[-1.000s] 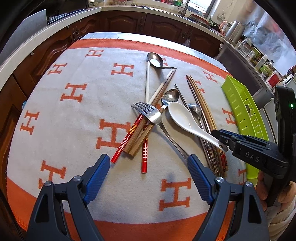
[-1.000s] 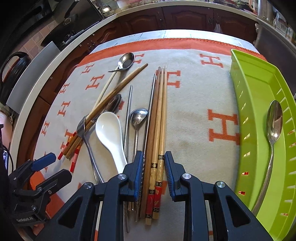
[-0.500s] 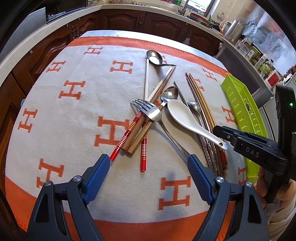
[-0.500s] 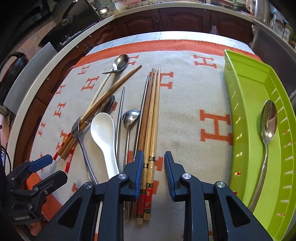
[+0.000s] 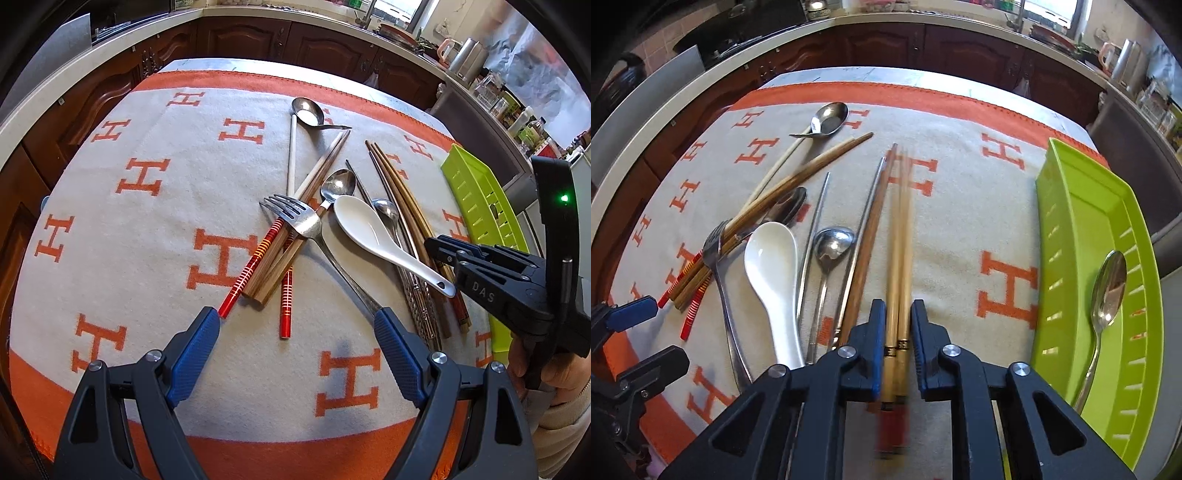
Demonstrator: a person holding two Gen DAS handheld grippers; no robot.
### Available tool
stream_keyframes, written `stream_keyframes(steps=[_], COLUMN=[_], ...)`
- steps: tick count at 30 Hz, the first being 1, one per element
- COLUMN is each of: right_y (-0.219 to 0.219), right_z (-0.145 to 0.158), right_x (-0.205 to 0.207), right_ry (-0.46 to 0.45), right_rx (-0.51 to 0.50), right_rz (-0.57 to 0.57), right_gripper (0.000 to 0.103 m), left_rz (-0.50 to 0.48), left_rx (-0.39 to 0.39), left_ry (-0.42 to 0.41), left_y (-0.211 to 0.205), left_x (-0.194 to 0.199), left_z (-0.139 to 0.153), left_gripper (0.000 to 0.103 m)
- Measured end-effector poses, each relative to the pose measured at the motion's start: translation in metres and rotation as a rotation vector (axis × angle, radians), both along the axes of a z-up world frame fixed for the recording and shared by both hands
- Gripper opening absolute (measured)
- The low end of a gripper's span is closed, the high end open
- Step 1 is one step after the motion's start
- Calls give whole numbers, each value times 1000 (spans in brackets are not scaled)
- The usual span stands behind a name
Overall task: Organize utensils
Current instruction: 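Lift the pair of chopsticks with the right gripper and lower them into the green tray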
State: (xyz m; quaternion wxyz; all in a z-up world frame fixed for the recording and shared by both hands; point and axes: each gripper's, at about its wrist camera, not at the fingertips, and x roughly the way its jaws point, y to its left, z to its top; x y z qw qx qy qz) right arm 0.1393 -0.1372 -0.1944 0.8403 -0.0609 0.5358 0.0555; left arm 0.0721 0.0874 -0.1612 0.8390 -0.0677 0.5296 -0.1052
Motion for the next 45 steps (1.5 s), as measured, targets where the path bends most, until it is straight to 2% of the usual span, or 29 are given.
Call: stream_keyframes(steps=[8,13,16,20,25,31,36,42,45], right_y=[-39,-61,-78,-105,-138,-159,-160,-161,-161], right_z=[11,37,58,82,98,83,65,59,60], right_x=[-10,-21,-28,-37,-48,-55,-56,-55,-54], right_ry=[-13,-53,-87,-121,-172,-125,-99,-90,-84], right_rx=[196,311,336,334,218,181,172,159,149], right_rz=[-109,-160,-194,-252,-346,-388,-389,-394,-393], right_gripper=[12,12,12,12,12,12,12,12,12], left_rz=[0,-14,-23,-38,-47,-67,-74,-80,-84], left_rx=[7,21,38,57,69,95,119,140,111], left_ry=[-6,-17,-21,-45,-46,-67,-87,-111,-127], left_y=[0,-6,-12,-19,-25,-35,-41,-43,-39], left_x=[-1,-2,-1,-3,-4,-8,-12,-12,-4], left_z=[3,7,9,16,17,24,30,42,56], left_gripper=[84,84,84,84,84,84,84,84,84])
